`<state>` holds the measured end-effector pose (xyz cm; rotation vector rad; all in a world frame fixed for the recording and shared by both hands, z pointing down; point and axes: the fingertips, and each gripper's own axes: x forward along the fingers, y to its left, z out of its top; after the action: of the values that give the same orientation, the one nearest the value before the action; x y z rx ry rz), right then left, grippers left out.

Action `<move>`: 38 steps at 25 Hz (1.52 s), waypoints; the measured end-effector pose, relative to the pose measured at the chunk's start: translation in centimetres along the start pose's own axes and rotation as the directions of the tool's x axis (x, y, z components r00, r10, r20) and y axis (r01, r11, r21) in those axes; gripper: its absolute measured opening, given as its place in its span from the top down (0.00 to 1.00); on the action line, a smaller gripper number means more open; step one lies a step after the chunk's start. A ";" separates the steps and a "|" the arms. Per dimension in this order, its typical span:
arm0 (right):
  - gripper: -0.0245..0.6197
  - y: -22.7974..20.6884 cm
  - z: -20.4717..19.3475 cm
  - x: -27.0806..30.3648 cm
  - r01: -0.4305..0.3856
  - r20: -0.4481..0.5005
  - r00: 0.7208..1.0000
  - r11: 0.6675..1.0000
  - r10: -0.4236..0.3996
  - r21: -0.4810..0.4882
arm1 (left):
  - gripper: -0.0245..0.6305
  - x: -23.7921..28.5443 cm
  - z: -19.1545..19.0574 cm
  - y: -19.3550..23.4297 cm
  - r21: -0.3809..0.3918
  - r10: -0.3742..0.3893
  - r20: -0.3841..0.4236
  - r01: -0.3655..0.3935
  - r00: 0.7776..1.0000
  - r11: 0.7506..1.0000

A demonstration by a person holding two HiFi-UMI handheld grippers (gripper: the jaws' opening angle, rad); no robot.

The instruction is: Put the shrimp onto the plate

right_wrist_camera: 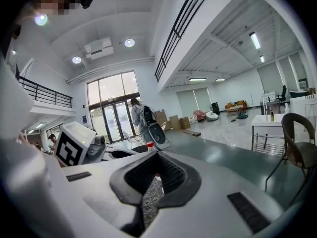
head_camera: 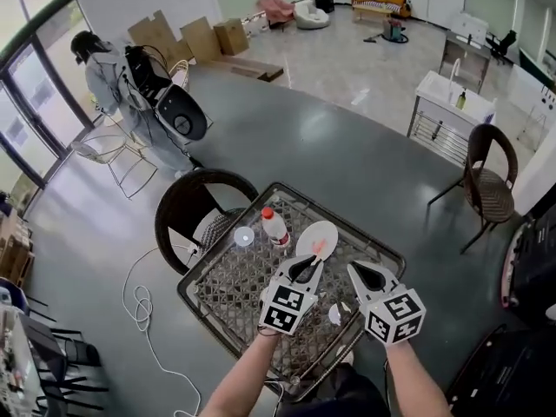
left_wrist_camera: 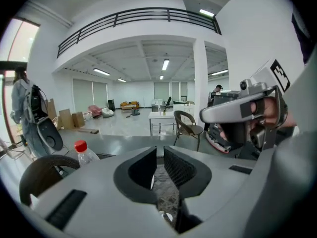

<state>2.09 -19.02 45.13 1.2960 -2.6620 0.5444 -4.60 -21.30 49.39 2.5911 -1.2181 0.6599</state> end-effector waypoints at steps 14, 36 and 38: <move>0.95 10.2 8.4 -3.9 -0.144 0.156 0.972 0.968 0.178 -0.208 | 0.95 -13.2 6.6 -4.6 -0.050 0.016 0.244 -0.003 0.970 0.999; 0.95 15.8 12.6 -6.0 -0.219 0.229 0.931 0.938 0.284 -0.270 | 0.95 -21.3 11.3 -5.1 -0.091 0.062 0.423 -0.026 0.904 0.996; 0.95 15.8 12.5 -6.0 -0.213 0.229 0.933 0.940 0.277 -0.268 | 0.95 -21.4 11.3 -5.1 -0.086 0.057 0.423 -0.022 0.904 0.996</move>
<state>-6.05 -10.32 27.75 1.0355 -3.0163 0.0677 -9.19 -7.62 29.33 2.7328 -1.3816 0.0384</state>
